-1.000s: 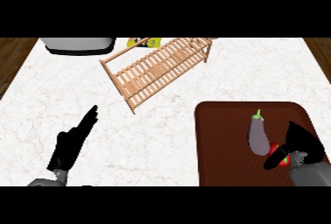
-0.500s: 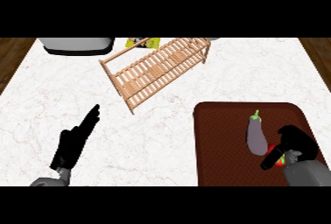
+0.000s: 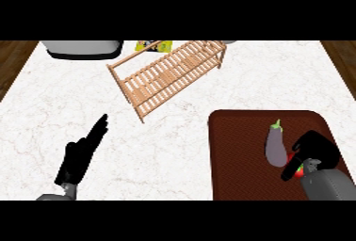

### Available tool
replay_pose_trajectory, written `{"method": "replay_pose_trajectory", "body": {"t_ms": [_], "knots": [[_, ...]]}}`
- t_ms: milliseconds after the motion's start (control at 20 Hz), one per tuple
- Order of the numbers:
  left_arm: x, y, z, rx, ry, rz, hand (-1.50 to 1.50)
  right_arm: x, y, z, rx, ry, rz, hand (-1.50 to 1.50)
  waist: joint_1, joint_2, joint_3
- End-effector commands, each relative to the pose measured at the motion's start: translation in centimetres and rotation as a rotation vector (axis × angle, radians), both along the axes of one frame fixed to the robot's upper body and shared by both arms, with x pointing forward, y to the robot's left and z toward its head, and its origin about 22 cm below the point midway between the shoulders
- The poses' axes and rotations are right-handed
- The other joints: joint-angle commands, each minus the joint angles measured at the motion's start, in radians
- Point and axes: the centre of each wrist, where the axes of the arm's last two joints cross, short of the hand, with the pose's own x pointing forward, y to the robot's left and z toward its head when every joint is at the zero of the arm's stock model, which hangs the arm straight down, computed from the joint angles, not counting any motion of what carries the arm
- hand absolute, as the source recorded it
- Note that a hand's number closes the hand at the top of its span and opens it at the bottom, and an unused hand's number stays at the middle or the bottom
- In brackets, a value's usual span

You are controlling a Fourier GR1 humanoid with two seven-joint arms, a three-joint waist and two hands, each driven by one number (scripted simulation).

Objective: Pick the tomato from the tray and place it in the tiered shelf

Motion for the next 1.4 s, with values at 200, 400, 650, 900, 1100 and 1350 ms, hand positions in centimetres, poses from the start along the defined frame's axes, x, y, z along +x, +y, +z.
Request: {"method": "replay_pose_trajectory", "body": {"t_ms": [200,400,650,900,1100,1350], "knots": [[0.4,1.7,-0.1,0.007,-0.002,0.002,0.0,0.6,1.8,4.9,-0.031,-0.144,0.172,1.5,0.0,0.008,0.017],[1.1,-0.7,0.4,-0.007,-0.018,-0.053,0.0,2.1,6.2,7.7,0.125,-0.251,0.754,1.5,0.046,0.013,0.02],[0.3,0.4,0.0,-0.004,0.005,-0.017,0.0,3.5,3.5,14.5,0.171,-0.419,1.057,1.5,0.016,0.007,0.018],[1.4,1.6,-0.1,0.011,0.011,-0.012,0.0,4.6,3.0,20.8,0.267,-0.691,1.07,1.5,-0.002,0.008,0.017],[0.7,1.5,0.2,0.01,0.0,-0.014,0.0,5.5,2.7,24.5,0.388,-0.85,1.023,1.5,0.007,0.007,0.017],[2.3,-0.5,0.9,0.012,-0.018,-0.003,0.0,9.1,5.3,26.0,0.398,-0.884,1.0,1.5,0.014,0.012,0.017]]}}
